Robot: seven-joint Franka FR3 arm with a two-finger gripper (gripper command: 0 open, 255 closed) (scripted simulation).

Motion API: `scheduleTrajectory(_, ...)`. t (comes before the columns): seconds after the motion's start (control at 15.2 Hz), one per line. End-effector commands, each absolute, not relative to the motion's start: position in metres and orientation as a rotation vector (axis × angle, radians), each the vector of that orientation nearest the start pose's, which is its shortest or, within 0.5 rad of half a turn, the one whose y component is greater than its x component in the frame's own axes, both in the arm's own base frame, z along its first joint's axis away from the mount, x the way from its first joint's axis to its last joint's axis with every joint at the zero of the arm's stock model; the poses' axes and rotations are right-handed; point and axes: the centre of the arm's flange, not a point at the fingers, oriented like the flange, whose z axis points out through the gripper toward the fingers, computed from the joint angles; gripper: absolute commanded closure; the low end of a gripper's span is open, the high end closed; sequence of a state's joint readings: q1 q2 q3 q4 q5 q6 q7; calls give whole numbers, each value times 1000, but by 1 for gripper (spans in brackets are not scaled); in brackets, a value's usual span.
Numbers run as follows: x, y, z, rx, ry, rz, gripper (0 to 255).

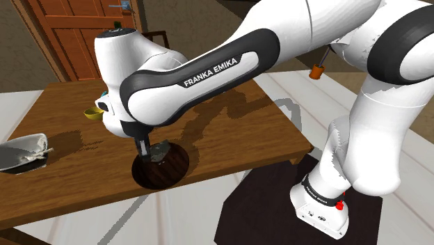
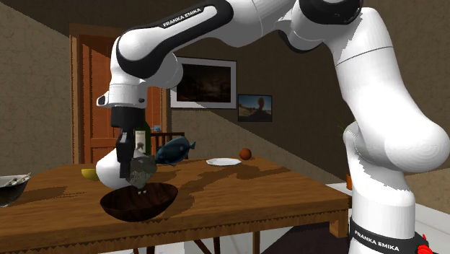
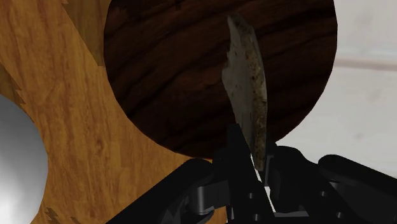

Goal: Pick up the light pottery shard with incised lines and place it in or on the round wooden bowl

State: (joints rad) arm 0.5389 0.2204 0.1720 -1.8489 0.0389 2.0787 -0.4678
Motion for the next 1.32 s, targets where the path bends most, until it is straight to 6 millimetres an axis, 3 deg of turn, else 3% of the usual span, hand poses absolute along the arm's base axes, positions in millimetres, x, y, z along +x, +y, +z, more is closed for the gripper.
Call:
scheduleTrajectory(0.0,468,399,408,-2571,-1676,-6,255)
scheduleTrajectory(0.07,468,399,408,-2571,-1676,-6,255)
scheduleTrajectory(0.13,468,399,408,-2571,-1676,-6,0)
scheduleTrajectory(0.46,468,399,408,-2571,-1676,-6,0)
scheduleTrajectory(0.73,470,396,458,-2571,-1676,-6,0)
scheduleTrajectory(1.25,470,396,458,-2571,-1676,-6,0)
